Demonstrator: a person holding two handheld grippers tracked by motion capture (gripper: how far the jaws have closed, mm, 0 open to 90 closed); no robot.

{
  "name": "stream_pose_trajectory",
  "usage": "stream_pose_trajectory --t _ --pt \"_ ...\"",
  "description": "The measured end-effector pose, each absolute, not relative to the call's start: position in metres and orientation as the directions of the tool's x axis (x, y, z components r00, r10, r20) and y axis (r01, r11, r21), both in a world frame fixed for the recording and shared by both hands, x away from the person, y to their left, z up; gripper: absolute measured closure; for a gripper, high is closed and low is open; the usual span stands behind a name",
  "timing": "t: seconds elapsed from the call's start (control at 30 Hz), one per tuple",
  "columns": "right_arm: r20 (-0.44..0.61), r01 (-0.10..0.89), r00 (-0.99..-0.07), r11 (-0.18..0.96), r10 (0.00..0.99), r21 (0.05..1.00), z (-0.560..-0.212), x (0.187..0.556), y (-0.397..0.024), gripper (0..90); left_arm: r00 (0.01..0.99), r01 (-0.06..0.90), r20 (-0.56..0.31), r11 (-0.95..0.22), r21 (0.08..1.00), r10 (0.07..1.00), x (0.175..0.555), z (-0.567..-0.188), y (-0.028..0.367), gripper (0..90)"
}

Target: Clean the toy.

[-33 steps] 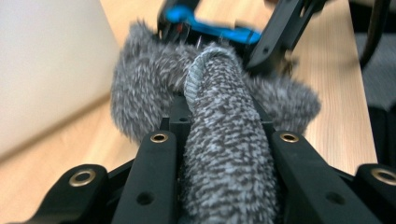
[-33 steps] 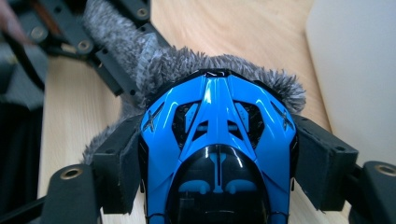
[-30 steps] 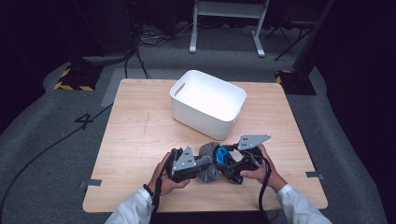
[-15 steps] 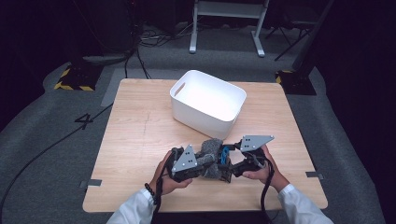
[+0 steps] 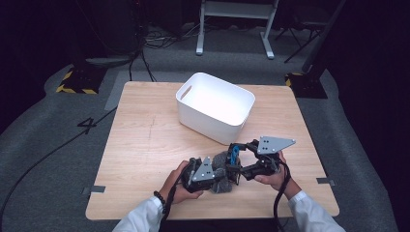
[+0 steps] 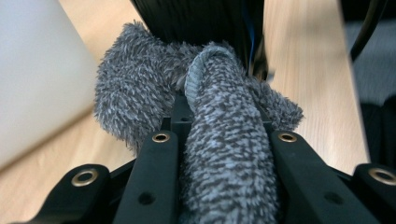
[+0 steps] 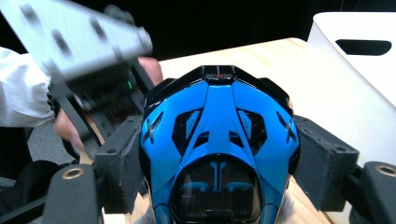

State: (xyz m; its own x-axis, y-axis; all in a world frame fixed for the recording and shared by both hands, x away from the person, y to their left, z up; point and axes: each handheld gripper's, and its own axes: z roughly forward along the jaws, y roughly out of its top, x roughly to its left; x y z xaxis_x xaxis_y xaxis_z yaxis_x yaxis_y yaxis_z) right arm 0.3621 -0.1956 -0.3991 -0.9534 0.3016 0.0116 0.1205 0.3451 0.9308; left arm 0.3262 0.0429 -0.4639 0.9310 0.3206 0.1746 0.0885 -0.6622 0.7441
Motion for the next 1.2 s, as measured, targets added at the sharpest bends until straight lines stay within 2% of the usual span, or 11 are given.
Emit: stream_pose_trajectory --t 0.1,0.33,0.53,0.6,0.77,1.2 --pt "0.025 0.131 -0.953 0.335 0.303 0.933 -0.399 0.363 -0.197 26.7 0.933 0.113 0.157 -0.68 0.725 0.322 0.328 -0.473 0.039 73.2" --pt "0.036 0.152 -0.952 0.367 0.303 0.918 -0.409 0.366 -0.196 26.6 0.905 0.151 0.112 -0.554 0.818 0.411 0.335 -0.455 0.056 73.4" --pt "0.036 0.16 -0.956 0.417 0.291 0.895 -0.421 0.368 -0.189 26.6 0.894 0.123 0.079 -0.41 0.904 0.441 0.34 -0.428 0.067 73.5" --pt "0.045 0.166 -0.957 0.415 0.286 0.895 -0.423 0.369 -0.189 26.6 0.89 0.103 0.103 -0.416 0.904 0.445 0.337 -0.424 0.064 73.4" --pt "0.037 0.158 -0.954 0.395 0.297 0.905 -0.424 0.37 -0.193 26.6 0.894 0.124 0.082 -0.417 0.9 0.441 0.341 -0.43 0.057 73.5" --pt "0.038 0.142 -0.946 0.304 0.323 0.942 -0.406 0.371 -0.211 26.6 0.927 0.166 0.086 -0.603 0.78 0.366 0.347 -0.476 0.018 73.5"
